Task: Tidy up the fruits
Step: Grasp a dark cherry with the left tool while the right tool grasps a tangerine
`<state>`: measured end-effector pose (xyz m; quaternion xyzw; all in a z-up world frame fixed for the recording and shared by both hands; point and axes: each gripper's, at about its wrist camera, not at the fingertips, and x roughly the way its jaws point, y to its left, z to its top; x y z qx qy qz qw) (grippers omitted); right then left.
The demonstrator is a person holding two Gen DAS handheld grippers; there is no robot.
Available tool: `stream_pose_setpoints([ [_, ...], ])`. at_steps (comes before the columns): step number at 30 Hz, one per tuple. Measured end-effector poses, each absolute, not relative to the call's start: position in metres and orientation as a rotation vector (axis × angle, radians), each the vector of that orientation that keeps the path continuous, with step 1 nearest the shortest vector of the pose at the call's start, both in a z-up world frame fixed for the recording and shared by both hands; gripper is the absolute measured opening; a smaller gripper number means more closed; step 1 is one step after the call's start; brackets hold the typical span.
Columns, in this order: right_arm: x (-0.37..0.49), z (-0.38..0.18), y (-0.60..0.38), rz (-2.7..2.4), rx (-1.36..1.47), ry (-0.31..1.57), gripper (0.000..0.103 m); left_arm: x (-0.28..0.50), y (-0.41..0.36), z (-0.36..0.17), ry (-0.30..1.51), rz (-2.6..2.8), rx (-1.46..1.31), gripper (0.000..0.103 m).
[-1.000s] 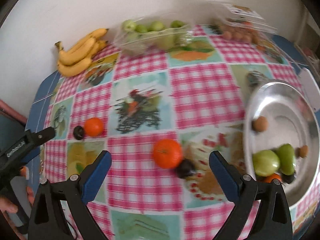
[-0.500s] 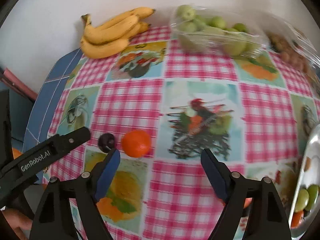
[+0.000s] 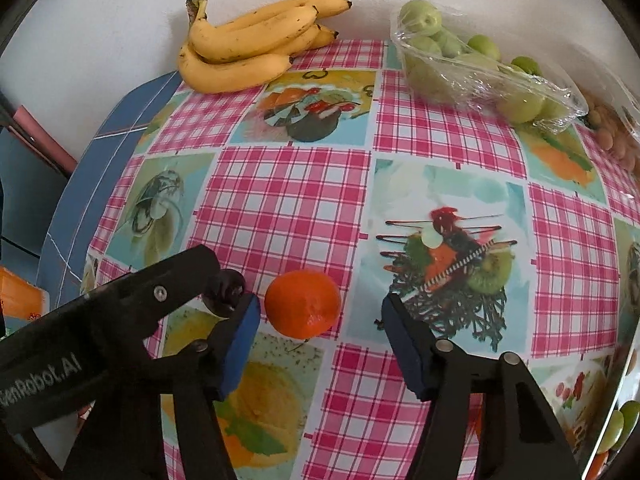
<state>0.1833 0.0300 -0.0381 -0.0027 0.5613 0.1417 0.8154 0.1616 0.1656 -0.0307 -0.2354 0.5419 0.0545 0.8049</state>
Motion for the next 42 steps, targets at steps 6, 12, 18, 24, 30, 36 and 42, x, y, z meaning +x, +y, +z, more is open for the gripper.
stream_pose_setpoints([
  [6,0.184,-0.037,0.032,0.339,0.015,1.184,0.043,0.162,0.164,-0.032,1.165,0.112,-0.507,0.093],
  [12,0.182,-0.034,0.029,0.338,0.022,1.183,0.039,0.162,0.161,-0.034,1.174,0.099,-0.503,0.09],
  [18,0.178,-0.029,0.013,0.324,0.057,1.178,0.039,0.164,0.157,-0.034,1.174,0.091,-0.493,0.084],
  [24,0.172,-0.024,-0.008,0.291,0.068,1.181,0.039,0.165,0.148,-0.036,1.194,0.085,-0.459,0.071],
  [30,0.168,-0.026,-0.033,0.245,0.096,1.195,0.039,0.167,0.137,-0.04,1.212,0.098,-0.404,0.071],
  [36,0.165,-0.03,-0.048,0.225,0.122,1.207,0.039,0.168,0.131,-0.039,1.213,0.105,-0.355,0.071],
  [42,0.164,-0.03,-0.052,0.225,0.134,1.209,0.039,0.169,0.129,-0.039,1.201,0.117,-0.343,0.06],
])
